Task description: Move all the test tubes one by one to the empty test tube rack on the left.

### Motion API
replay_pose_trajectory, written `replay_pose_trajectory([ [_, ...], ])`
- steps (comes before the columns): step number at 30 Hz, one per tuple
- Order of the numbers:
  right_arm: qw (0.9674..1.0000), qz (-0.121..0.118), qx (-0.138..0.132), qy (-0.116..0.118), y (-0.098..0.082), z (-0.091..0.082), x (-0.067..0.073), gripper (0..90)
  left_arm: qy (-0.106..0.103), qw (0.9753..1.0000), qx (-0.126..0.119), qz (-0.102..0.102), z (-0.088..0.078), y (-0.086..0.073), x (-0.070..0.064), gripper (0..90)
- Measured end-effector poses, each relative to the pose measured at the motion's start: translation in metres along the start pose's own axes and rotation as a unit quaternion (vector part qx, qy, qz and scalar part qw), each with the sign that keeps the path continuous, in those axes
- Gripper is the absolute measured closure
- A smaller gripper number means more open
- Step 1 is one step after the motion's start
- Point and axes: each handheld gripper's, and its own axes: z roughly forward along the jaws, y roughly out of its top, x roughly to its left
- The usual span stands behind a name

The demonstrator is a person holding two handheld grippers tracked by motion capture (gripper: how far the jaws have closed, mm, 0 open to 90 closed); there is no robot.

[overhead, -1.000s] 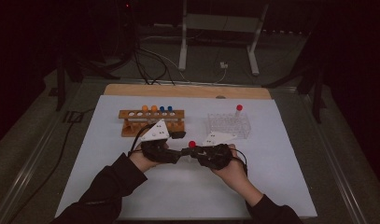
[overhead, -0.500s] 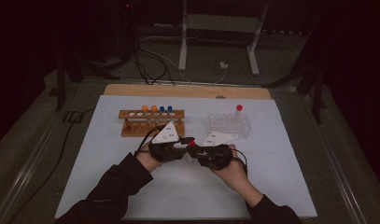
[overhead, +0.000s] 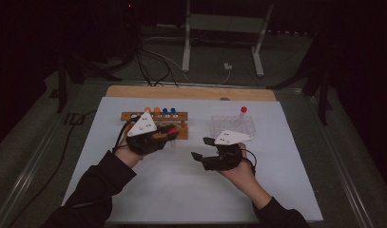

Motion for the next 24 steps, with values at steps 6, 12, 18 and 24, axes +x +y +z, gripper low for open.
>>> replay_pose_trajectory([
  [6,0.9998,0.004,-0.012,-0.013,0.001,-0.002,0.001,8.6,0.06,0.9982,0.002,-0.009,-0.022,-0.001,0.024,71.5],
  [12,0.9999,0.005,-0.012,0.004,0.001,-0.004,0.0,1.6,0.119,0.9926,0.001,-0.023,-0.039,-0.002,0.05,71.5],
  [18,0.9998,0.005,-0.019,0.009,0.001,-0.007,-0.003,0.0,0.175,0.9836,-0.025,-0.034,-0.044,-0.003,0.072,71.5],
  [24,0.9997,0.003,-0.023,0.006,0.002,-0.009,-0.003,0.0,0.2,0.9772,-0.04,-0.059,-0.032,-0.01,0.089,71.4],
])
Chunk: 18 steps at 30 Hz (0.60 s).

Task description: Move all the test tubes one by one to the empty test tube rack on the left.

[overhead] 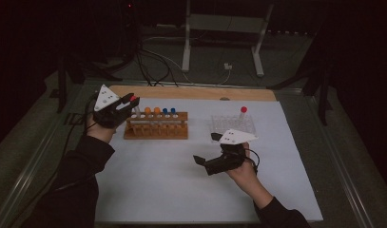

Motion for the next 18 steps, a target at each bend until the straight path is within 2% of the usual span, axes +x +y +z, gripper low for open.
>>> replay_pose_trajectory([
  [2,1.0,0.0,0.0,-0.002,0.0,0.0,-0.001,0.0,0.012,0.9999,-0.002,-0.007,0.006,-0.004,0.002,71.5],
  [4,1.0,0.001,-0.001,-0.002,-0.001,-0.001,-0.002,0.0,0.011,0.9997,-0.004,-0.023,0.012,-0.01,0.005,71.4],
  [6,1.0,0.002,0.0,-0.003,-0.001,-0.002,-0.003,0.0,0.022,0.9995,0.008,-0.018,0.019,-0.016,0.005,71.5],
  [11,1.0,0.003,0.002,-0.003,-0.002,-0.002,-0.004,0.0,0.02,0.998,0.045,-0.04,0.035,-0.029,0.006,71.4],
  [18,1.0,0.004,0.003,-0.003,-0.002,-0.002,-0.005,0.0,0.019,0.9947,0.094,-0.039,0.053,-0.04,0.003,71.4],
])
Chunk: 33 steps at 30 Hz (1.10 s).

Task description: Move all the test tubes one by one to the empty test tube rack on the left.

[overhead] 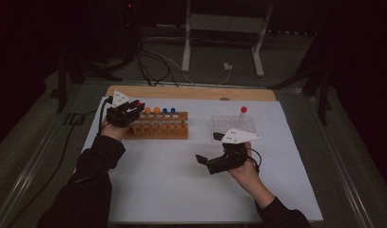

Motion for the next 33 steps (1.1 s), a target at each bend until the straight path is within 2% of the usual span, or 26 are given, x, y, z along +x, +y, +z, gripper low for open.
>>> replay_pose_trajectory([
  [7,1.0,-0.001,0.002,0.0,-0.001,0.0,0.0,0.0,-0.004,0.9999,0.002,-0.015,0.002,0.0,0.002,71.3],
  [12,1.0,-0.001,0.002,0.001,0.0,0.0,0.0,0.0,0.001,0.9998,0.006,-0.021,-0.001,0.0,0.002,71.3],
  [18,1.0,-0.001,0.002,0.0,0.0,0.0,0.0,0.0,0.009,0.9993,0.028,-0.023,0.004,-0.004,0.002,71.3],
  [22,1.0,0.0,0.001,0.0,0.0,-0.001,-0.001,0.0,0.012,0.9992,0.029,-0.027,0.004,-0.005,0.002,71.2],
  [27,1.0,0.0,0.001,0.0,0.0,-0.001,-0.001,0.0,0.007,0.9986,0.029,-0.044,0.002,-0.002,0.004,70.4],
  [28,1.0,0.0,0.0,0.0,0.001,-0.002,-0.002,0.0,-0.001,0.9984,0.022,-0.052,0.0,-0.001,0.004,67.8],
  [29,1.0,0.0,0.0,-0.002,0.001,-0.002,-0.002,0.0,-0.002,0.9985,0.017,-0.051,-0.003,0.0,0.004,62.2],
  [30,1.0,-0.001,-0.002,-0.002,0.001,-0.003,-0.002,0.0,-0.001,0.9986,0.015,-0.05,-0.006,0.002,0.004,60.5],
  [32,1.0,0.0,-0.005,-0.004,0.003,-0.005,-0.004,0.0,-0.013,0.9983,0.002,-0.057,-0.013,0.005,0.004,49.6],
  [33,1.0,0.0,-0.007,-0.006,0.003,-0.006,-0.005,0.0,-0.013,0.9983,-0.002,-0.057,-0.017,0.006,0.004,47.7],
])
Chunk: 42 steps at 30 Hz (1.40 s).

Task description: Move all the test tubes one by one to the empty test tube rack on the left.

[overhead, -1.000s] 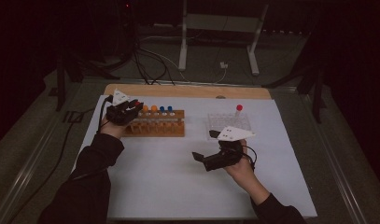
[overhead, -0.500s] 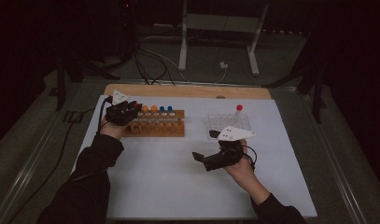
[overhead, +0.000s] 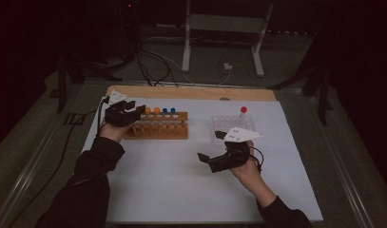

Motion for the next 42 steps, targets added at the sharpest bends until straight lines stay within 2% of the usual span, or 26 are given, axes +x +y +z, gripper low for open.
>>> replay_pose_trajectory([
  [1,1.0,0.001,-0.002,-0.001,0.001,-0.001,-0.001,0.0,-0.009,0.9999,-0.006,0.0,-0.004,0.001,0.0,44.5],
  [2,1.0,0.001,-0.004,-0.005,0.002,-0.003,-0.002,0.0,-0.015,0.9998,-0.014,0.003,-0.008,0.002,-0.001,37.5],
  [3,1.0,0.0,-0.006,-0.008,0.003,-0.005,-0.004,0.0,-0.009,0.9998,-0.016,0.008,-0.012,0.003,-0.003,33.6],
  [6,0.9997,0.002,-0.014,-0.021,0.007,-0.011,-0.012,0.0,-0.013,0.9994,-0.026,0.017,-0.025,0.003,-0.007,24.9],
  [8,0.9992,0.002,-0.02,-0.033,0.01,-0.016,-0.018,0.0,-0.019,0.9992,-0.033,0.007,-0.034,0.003,-0.008,16.8],
  [10,0.9988,0.006,-0.025,-0.043,0.013,-0.021,-0.025,0.0,-0.032,0.9986,-0.043,0.006,-0.043,0.001,-0.008,14.5],
  [12,0.9977,0.007,-0.031,-0.059,0.016,-0.026,-0.033,0.0,-0.039,0.9981,-0.046,0.011,-0.049,-0.002,-0.01,6.8],
  [14,0.9966,0.015,-0.037,-0.072,0.018,-0.031,-0.043,0.0,-0.042,0.9978,-0.044,0.027,-0.055,-0.007,-0.014,3.1],
  [16,0.995,0.018,-0.039,-0.09,0.019,-0.036,-0.054,0.0,-0.056,0.9967,-0.047,0.036,-0.061,-0.013,-0.018,1.9],
  [21,0.9884,0.037,-0.032,-0.143,0.012,-0.04,-0.084,0.0,-0.085,0.9934,-0.049,0.06,-0.072,-0.034,-0.033,1.0],
  [23,0.9861,0.049,-0.028,-0.156,0.006,-0.04,-0.096,0.0,-0.087,0.9923,-0.049,0.072,-0.074,-0.042,-0.04,1.0],
  [26,0.9802,0.076,-0.016,-0.182,-0.006,-0.034,-0.111,4.8,-0.099,0.9906,-0.047,0.081,-0.075,-0.052,-0.05,1.0],
  [27,0.9776,0.081,-0.013,-0.194,-0.009,-0.032,-0.116,6.2,-0.101,0.9902,-0.046,0.086,-0.076,-0.054,-0.052,1.0],
  [29,0.9745,0.094,-0.003,-0.204,-0.016,-0.026,-0.124,7.3,-0.1,0.9897,-0.052,0.089,-0.076,-0.06,-0.058,1.0],
  [31,0.9704,0.102,0.004,-0.219,-0.023,-0.021,-0.131,19.2,-0.104,0.989,-0.049,0.094,-0.076,-0.063,-0.061,1.0],
  [32,0.9689,0.11,0.009,-0.222,-0.025,-0.018,-0.135,21.3,-0.102,0.9889,-0.049,0.096,-0.076,-0.064,-0.062,1.0],
  [35,0.9635,0.123,0.029,-0.236,-0.031,-0.009,-0.145,37.0,-0.105,0.9886,-0.047,0.097,-0.075,-0.067,-0.064,1.0],
  [37,0.9617,0.128,0.042,-0.239,-0.034,-0.003,-0.15,44.4,-0.112,0.988,-0.046,0.096,-0.074,-0.068,-0.064,1.0],
  [38,0.9597,0.131,0.051,-0.244,-0.034,0.0,-0.153,47.7,-0.115,0.9875,-0.047,0.097,-0.074,-0.068,-0.064,1.0],
  [39,0.96,0.134,0.054,-0.24,-0.035,0.002,-0.155,51.5,-0.116,0.9873,-0.047,0.098,-0.074,-0.069,-0.064,1.0],
  [40,0.9593,0.131,0.058,-0.243,-0.034,0.004,-0.156,54.9,-0.115,0.9871,-0.046,0.101,-0.074,-0.07,-0.064,1.0],
  [41,0.9568,0.128,0.063,-0.253,-0.034,0.006,-0.157,57.5,-0.116,0.987,-0.045,0.101,-0.074,-0.07,-0.064,1.0],
  [42,0.9569,0.128,0.064,-0.253,-0.034,0.007,-0.159,60.5,-0.116,0.9869,-0.045,0.102,-0.074,-0.07,-0.065,1.0],
])
